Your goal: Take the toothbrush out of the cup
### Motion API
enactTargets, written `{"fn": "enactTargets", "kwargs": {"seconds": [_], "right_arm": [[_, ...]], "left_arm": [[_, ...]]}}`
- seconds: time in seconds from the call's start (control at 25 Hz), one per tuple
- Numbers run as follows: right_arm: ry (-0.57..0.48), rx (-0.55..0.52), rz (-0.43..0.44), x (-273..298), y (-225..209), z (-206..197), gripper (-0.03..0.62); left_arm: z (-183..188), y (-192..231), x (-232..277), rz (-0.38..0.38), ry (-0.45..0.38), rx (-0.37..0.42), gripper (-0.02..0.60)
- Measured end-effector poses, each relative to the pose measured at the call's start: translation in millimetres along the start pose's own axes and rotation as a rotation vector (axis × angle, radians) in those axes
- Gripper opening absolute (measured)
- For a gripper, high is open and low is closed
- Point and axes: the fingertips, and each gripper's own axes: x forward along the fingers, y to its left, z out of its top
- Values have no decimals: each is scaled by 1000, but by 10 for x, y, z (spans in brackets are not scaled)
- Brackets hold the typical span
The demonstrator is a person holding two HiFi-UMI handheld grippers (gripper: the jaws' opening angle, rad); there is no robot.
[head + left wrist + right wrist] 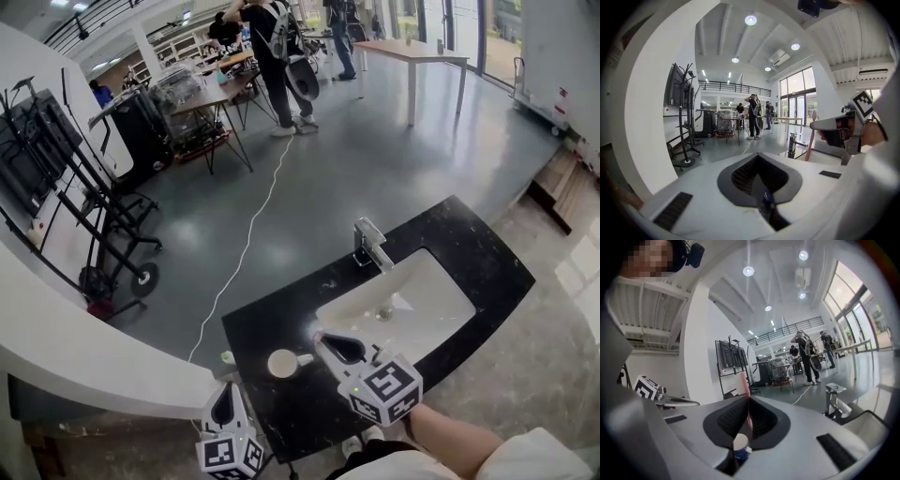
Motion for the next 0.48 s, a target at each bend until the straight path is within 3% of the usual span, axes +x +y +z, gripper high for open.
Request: {"fn": "enactTargets", "kwargs": {"seconds": [0.48], "right_arm": [[24,-30,-85,-390,-208,-103,3]], "left_arm": [[186,-411,53,-74,-33,32,18]]}}
